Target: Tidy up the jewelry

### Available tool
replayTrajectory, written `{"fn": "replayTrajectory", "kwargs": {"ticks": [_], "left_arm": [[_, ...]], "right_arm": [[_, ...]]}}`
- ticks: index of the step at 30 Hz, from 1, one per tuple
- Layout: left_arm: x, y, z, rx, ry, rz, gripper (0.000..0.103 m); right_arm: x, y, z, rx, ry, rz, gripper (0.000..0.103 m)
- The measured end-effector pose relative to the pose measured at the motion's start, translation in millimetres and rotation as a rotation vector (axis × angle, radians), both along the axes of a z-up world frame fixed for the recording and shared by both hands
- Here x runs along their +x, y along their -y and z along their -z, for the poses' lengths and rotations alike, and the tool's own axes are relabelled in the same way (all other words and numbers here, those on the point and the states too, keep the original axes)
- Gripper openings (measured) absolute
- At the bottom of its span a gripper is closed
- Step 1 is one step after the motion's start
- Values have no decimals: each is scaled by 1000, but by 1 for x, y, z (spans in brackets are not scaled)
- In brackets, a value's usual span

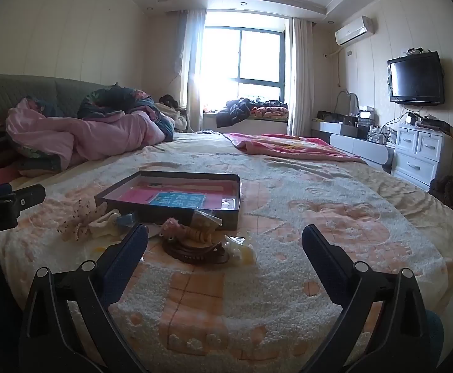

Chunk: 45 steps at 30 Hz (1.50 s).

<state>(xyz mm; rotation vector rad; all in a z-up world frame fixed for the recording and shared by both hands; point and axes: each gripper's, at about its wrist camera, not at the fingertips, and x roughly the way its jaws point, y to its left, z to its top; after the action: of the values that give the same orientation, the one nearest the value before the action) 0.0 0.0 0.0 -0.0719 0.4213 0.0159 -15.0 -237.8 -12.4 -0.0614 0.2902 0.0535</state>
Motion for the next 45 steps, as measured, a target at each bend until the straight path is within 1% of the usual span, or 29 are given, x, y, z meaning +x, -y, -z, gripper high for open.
{"fn": "replayTrajectory", "kwargs": {"ticks": [31, 38, 41, 42, 45], "left_arm": [[8, 5, -2, 2, 5, 2, 92], [3, 4, -2, 3, 11, 3, 92], [2, 5, -6, 7, 11, 2, 92], [3, 5, -7, 6, 11, 2, 92], [2, 5, -6, 6, 13, 2, 92]], "right_arm": [[-3, 0, -4, 1, 11, -4, 97], [-1, -2, -4, 0, 8, -3, 97], [3, -4, -5, 0, 5, -3, 97], [-6, 1, -3, 1, 14, -3, 97], [-5, -1, -3, 0, 14, -4, 97]]}}
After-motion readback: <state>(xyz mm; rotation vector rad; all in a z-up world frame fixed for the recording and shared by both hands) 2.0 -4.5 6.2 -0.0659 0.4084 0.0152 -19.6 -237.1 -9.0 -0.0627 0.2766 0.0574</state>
